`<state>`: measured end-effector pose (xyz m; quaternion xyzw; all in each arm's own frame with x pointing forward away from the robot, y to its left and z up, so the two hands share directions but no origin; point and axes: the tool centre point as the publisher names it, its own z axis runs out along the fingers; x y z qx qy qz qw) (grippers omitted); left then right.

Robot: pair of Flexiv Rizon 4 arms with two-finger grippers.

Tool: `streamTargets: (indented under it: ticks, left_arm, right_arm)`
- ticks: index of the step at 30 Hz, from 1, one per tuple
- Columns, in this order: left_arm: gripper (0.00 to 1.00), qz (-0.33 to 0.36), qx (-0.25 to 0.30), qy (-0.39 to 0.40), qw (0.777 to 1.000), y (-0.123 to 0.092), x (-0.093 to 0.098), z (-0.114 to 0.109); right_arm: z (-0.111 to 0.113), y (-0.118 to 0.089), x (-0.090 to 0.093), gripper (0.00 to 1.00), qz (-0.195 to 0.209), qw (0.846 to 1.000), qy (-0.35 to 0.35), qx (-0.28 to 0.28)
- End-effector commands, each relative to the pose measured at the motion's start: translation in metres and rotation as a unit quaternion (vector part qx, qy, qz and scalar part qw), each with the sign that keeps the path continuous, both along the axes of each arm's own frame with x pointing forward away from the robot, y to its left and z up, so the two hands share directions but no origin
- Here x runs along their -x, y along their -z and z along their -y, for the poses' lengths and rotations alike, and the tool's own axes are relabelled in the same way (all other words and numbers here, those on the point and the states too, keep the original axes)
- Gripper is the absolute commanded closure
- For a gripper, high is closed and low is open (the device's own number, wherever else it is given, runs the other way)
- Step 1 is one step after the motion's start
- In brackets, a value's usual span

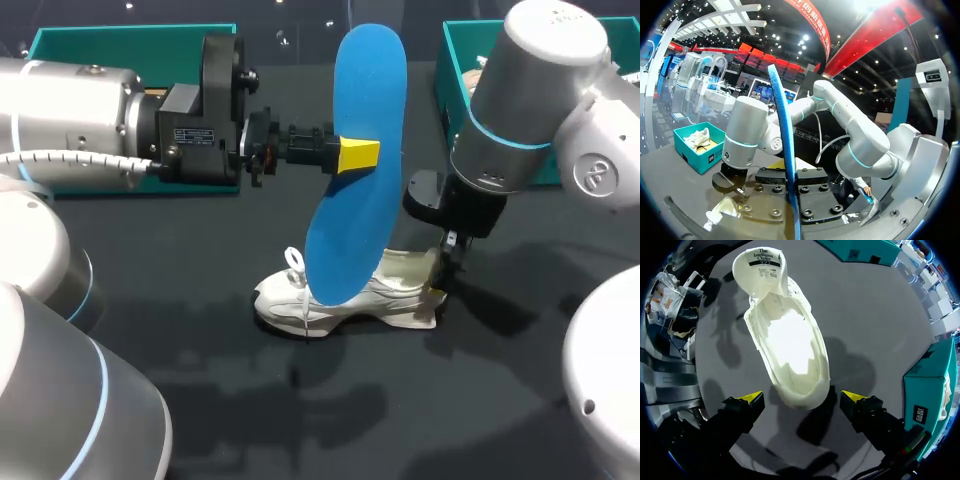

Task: Take the shoe out of the shoebox, open the shoe tongue, remove and reinsert the insole, then place the shoe into the shoebox

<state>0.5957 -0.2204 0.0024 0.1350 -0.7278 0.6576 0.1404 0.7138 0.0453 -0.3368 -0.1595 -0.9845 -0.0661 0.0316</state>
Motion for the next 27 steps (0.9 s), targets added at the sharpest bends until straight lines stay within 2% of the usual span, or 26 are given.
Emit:
streamTargets:
  ticks: [1,6,11,17,27]
  left_arm:
    - [1.00,0.000,0.002,0.000,1.000,0.001,0.000,0.001]
    - [1.00,0.000,0.002,0.000,1.000,0.001,0.000,0.001]
    - [1.00,0.000,0.002,0.000,1.000,0.001,0.000,0.001]
    - [1.00,0.000,0.002,0.000,1.000,0.001,0.000,0.001]
    - [1.00,0.000,0.002,0.000,1.000,0.001,0.000,0.001]
  right_arm:
    - [-0.006,-0.003,-0.002,0.00,-0.013,0.999,-0.008,0.037]
    - [-0.024,-0.015,-0.003,0.00,-0.003,0.999,-0.029,0.036]
    - [-0.047,-0.019,-0.014,0.00,0.010,0.997,-0.054,0.045]
    - [-0.062,-0.004,-0.029,0.00,0.032,0.994,-0.087,0.055]
    - [-0.075,0.013,-0.044,0.00,0.048,0.991,-0.114,0.047]
